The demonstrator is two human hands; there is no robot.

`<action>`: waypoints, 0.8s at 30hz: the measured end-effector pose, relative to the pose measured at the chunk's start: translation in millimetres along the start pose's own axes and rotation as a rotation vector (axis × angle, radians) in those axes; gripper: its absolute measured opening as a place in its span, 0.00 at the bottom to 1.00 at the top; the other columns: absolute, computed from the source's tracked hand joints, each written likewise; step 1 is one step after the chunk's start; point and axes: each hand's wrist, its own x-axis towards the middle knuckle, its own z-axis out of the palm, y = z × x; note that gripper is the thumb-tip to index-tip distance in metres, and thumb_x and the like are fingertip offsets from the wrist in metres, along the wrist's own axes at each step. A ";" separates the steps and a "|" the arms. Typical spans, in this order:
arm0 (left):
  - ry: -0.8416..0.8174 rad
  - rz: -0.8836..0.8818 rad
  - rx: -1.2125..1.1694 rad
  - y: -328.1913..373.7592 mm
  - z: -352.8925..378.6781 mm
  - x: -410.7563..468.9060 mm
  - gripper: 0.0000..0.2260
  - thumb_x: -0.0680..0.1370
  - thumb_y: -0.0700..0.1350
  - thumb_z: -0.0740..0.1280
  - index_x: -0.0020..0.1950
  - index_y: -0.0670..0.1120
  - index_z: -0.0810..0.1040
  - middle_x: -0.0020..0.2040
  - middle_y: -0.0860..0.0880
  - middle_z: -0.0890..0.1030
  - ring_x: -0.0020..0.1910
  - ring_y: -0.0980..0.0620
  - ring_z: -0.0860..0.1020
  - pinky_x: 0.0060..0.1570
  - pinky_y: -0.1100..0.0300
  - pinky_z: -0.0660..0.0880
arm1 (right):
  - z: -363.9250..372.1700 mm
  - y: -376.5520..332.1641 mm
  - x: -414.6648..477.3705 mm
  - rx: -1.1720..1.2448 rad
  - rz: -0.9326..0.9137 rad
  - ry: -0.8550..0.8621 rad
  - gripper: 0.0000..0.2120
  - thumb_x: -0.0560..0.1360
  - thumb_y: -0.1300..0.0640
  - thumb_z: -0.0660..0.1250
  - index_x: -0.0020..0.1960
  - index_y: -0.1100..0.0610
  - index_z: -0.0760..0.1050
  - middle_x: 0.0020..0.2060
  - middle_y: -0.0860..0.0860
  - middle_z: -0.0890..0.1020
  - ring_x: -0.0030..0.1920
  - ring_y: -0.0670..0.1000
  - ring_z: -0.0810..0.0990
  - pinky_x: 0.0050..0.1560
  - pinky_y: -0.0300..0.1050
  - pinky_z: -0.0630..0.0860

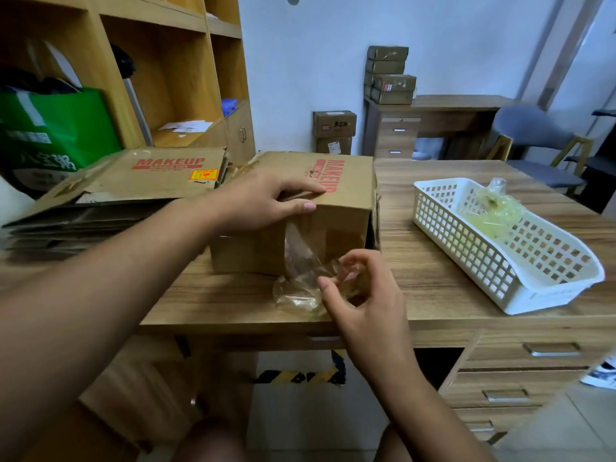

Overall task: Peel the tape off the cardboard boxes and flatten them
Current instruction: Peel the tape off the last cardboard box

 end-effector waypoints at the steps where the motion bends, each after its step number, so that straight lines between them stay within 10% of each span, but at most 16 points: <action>1: -0.002 -0.003 -0.020 -4.7 -2.7 -1.7 0.19 0.79 0.60 0.65 0.70 0.67 0.73 0.74 0.60 0.71 0.72 0.56 0.68 0.64 0.60 0.66 | 2.1 -0.4 3.4 -0.019 0.003 -0.012 0.16 0.74 0.51 0.75 0.57 0.44 0.72 0.47 0.44 0.77 0.47 0.43 0.79 0.43 0.36 0.77; 7: -0.053 -0.030 -0.112 -17.4 -7.7 -5.2 0.19 0.76 0.64 0.65 0.67 0.71 0.73 0.71 0.69 0.69 0.72 0.62 0.66 0.70 0.56 0.64 | 16.5 -12.9 24.3 -0.167 0.019 -0.153 0.31 0.72 0.44 0.76 0.71 0.43 0.68 0.58 0.44 0.68 0.52 0.39 0.72 0.51 0.25 0.72; 11: -0.189 -0.031 -0.114 -16.4 -17.9 -4.4 0.18 0.80 0.59 0.64 0.70 0.71 0.70 0.73 0.69 0.66 0.72 0.63 0.63 0.69 0.59 0.60 | 27.1 -23.3 27.5 -0.365 0.022 -0.240 0.38 0.70 0.35 0.73 0.75 0.44 0.65 0.64 0.44 0.67 0.61 0.44 0.73 0.61 0.42 0.77; 17: -0.096 -0.055 -0.049 -11.2 -9.7 -3.4 0.17 0.78 0.63 0.64 0.67 0.74 0.70 0.72 0.68 0.69 0.72 0.57 0.68 0.71 0.52 0.66 | 32.7 -27.9 26.7 -0.587 -0.040 -0.220 0.18 0.82 0.50 0.63 0.71 0.44 0.72 0.59 0.44 0.76 0.55 0.47 0.78 0.44 0.41 0.68; 24: 0.006 -0.096 0.003 -1.0 2.5 -1.9 0.18 0.78 0.64 0.65 0.68 0.72 0.71 0.72 0.63 0.71 0.71 0.53 0.70 0.63 0.56 0.68 | 34.4 -30.4 7.8 -0.541 -0.127 -0.231 0.20 0.81 0.54 0.65 0.72 0.46 0.74 0.59 0.43 0.80 0.57 0.45 0.78 0.54 0.40 0.76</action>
